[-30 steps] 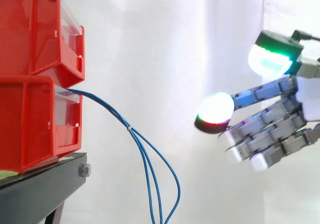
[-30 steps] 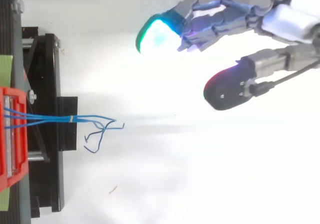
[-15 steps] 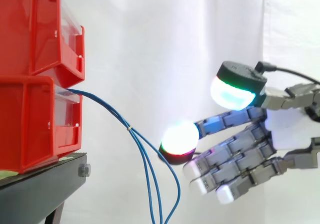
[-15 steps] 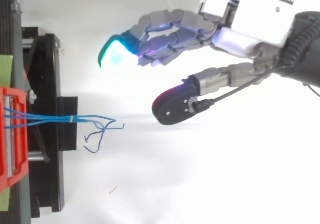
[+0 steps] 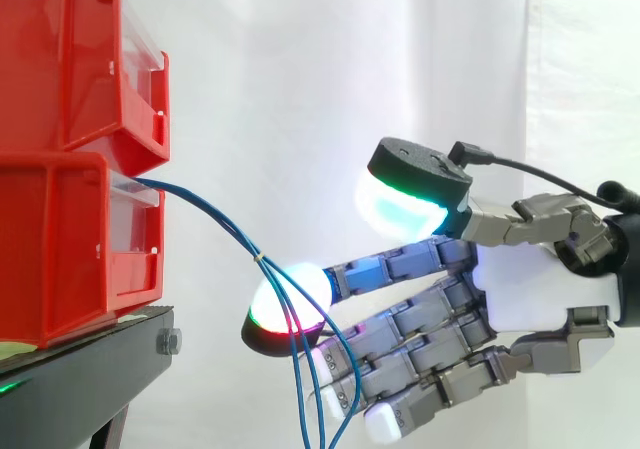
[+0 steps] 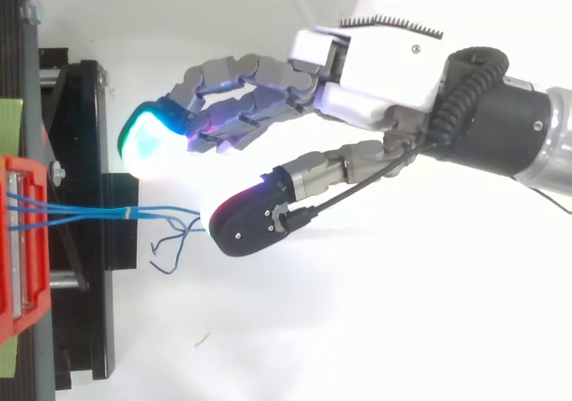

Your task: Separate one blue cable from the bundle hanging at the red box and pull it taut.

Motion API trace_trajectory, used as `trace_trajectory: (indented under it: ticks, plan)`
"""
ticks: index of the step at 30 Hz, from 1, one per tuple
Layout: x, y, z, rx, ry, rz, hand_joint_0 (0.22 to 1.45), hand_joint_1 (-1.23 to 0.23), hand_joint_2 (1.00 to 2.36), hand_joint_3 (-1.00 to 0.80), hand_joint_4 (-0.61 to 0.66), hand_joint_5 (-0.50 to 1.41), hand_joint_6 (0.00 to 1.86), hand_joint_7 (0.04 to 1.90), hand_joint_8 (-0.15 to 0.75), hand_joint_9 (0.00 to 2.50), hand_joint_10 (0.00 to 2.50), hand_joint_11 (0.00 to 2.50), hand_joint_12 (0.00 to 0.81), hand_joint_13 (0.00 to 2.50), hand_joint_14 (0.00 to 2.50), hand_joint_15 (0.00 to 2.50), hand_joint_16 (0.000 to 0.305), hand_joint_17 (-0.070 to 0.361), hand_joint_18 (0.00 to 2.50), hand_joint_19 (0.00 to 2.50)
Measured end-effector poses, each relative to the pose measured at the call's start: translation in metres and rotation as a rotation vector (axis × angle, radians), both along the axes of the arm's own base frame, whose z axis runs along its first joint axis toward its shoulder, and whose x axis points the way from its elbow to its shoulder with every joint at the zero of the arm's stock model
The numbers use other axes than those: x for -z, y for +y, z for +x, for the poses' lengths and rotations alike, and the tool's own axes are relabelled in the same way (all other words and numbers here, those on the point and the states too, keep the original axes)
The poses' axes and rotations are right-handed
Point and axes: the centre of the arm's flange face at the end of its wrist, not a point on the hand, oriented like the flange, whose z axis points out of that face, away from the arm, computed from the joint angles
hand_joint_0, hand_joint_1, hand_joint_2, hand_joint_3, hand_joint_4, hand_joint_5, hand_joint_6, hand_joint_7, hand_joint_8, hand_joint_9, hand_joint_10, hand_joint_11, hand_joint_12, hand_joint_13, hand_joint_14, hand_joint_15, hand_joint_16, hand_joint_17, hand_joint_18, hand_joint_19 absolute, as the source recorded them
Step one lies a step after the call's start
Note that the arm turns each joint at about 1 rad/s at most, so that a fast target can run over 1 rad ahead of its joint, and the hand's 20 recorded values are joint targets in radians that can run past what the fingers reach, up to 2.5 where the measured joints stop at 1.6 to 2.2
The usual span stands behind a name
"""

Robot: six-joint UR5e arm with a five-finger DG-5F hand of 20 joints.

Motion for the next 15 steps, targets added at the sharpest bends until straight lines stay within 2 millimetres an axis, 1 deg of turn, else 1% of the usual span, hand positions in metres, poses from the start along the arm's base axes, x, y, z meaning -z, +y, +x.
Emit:
trace_trajectory:
  ticks: [7, 15]
  plan:
    - [0.022, 0.006, 0.014, -0.039, -0.022, 0.048, 0.55, -0.66, 1.00, -0.50, 0.22, -0.18, 0.50, 0.78, 0.289, 0.59, 0.01, 0.36, 0.368, 0.54, 0.01, 0.23, 0.045, 0.101, 0.52, 0.49]
    - [0.026, 0.011, 0.019, -0.074, -0.031, 0.070, 0.56, -0.66, 1.00, -0.50, 0.23, -0.17, 0.50, 0.78, 0.290, 0.61, 0.01, 0.36, 0.366, 0.54, 0.01, 0.22, 0.044, 0.100, 0.52, 0.50]
